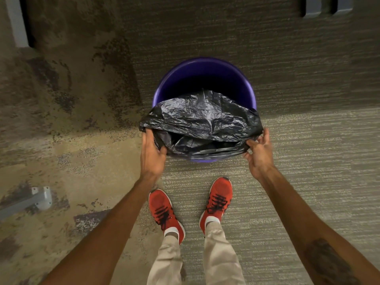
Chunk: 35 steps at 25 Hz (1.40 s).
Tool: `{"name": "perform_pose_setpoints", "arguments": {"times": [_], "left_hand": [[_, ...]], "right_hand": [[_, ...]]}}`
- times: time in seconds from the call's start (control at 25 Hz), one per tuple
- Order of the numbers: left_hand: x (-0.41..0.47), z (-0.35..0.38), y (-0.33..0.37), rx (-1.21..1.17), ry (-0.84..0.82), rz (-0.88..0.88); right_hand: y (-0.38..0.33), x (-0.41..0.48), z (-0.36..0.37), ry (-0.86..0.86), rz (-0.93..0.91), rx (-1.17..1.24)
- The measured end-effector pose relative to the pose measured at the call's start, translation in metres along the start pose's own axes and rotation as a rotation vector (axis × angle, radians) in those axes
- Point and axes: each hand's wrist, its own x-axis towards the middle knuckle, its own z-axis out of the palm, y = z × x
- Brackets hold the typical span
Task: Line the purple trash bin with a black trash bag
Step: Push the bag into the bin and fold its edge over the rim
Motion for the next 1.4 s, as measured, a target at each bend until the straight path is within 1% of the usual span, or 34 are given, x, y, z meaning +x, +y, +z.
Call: {"name": "perform_pose_setpoints", "arguments": {"times": [0.08,0.24,0.32,0.4,0.48,0.52,0.56,0.64,0.72,0.8,0.84,0.92,0.96,1.0,1.04,1.08,1.16,1.2,1.24,1.32,1.4], "left_hand": [[0.008,-0.004,0.007,-0.009,0.027,-0.034],[0.025,-0.015,0.017,-0.037,0.080,0.005],[0.033,-0.019,0.020,-0.027,0.089,0.014],[0.040,-0.020,0.023,-0.014,0.082,-0.025],[0.037,-0.018,0.020,-0.053,0.082,-0.105],[0.032,-0.018,0.019,-0.121,0.090,-0.158],[0.028,-0.018,0.016,-0.233,0.103,-0.209],[0.022,-0.018,0.007,-0.533,0.152,-0.302],[0.014,-0.019,0.004,-0.758,0.175,-0.388],[0.003,-0.018,0.007,-0.821,0.185,-0.392],[-0.002,-0.017,0.008,-0.827,0.232,-0.364],[-0.014,-0.012,0.017,-0.851,0.387,-0.338],[-0.020,-0.008,0.021,-0.862,0.449,-0.368],[-0.028,-0.002,0.025,-0.869,0.478,-0.428],[-0.037,0.007,0.029,-0.865,0.462,-0.509],[-0.048,0.016,0.035,-0.861,0.411,-0.584],[-0.067,0.035,0.047,-0.871,0.265,-0.693],[-0.071,0.042,0.053,-0.886,0.221,-0.733],[-0.070,0.047,0.056,-0.910,0.206,-0.763],[-0.062,0.049,0.061,-0.985,0.220,-0.788],[-0.054,0.046,0.060,-1.021,0.260,-0.809]], "right_hand": [[-0.008,0.003,0.002,0.038,-0.025,-0.023],[-0.024,0.005,0.007,0.107,-0.050,-0.065],[-0.030,0.009,0.011,0.137,-0.067,-0.130],[-0.032,0.012,0.012,0.171,-0.094,-0.253],[-0.032,0.015,0.010,0.240,-0.078,-0.290],[-0.033,0.014,0.007,0.267,-0.028,-0.247],[-0.035,0.013,0.003,0.261,0.059,-0.160],[-0.039,0.008,-0.004,0.186,0.243,0.048],[-0.042,0.003,-0.008,0.143,0.331,0.149],[-0.042,-0.003,-0.007,0.143,0.351,0.157],[-0.041,-0.007,-0.005,0.150,0.345,0.144],[-0.038,-0.015,-0.001,0.181,0.305,0.105],[-0.037,-0.019,0.001,0.199,0.269,0.079],[-0.034,-0.022,0.003,0.219,0.201,0.037],[-0.030,-0.027,0.005,0.245,0.090,-0.069],[-0.026,-0.030,0.007,0.293,-0.065,-0.265],[-0.022,-0.035,0.012,0.386,-0.435,-0.706],[-0.022,-0.037,0.016,0.377,-0.605,-0.860],[-0.022,-0.036,0.020,0.332,-0.730,-0.973],[-0.022,-0.031,0.026,0.243,-0.871,-1.174],[-0.024,-0.025,0.026,0.233,-0.904,-1.303]]}}
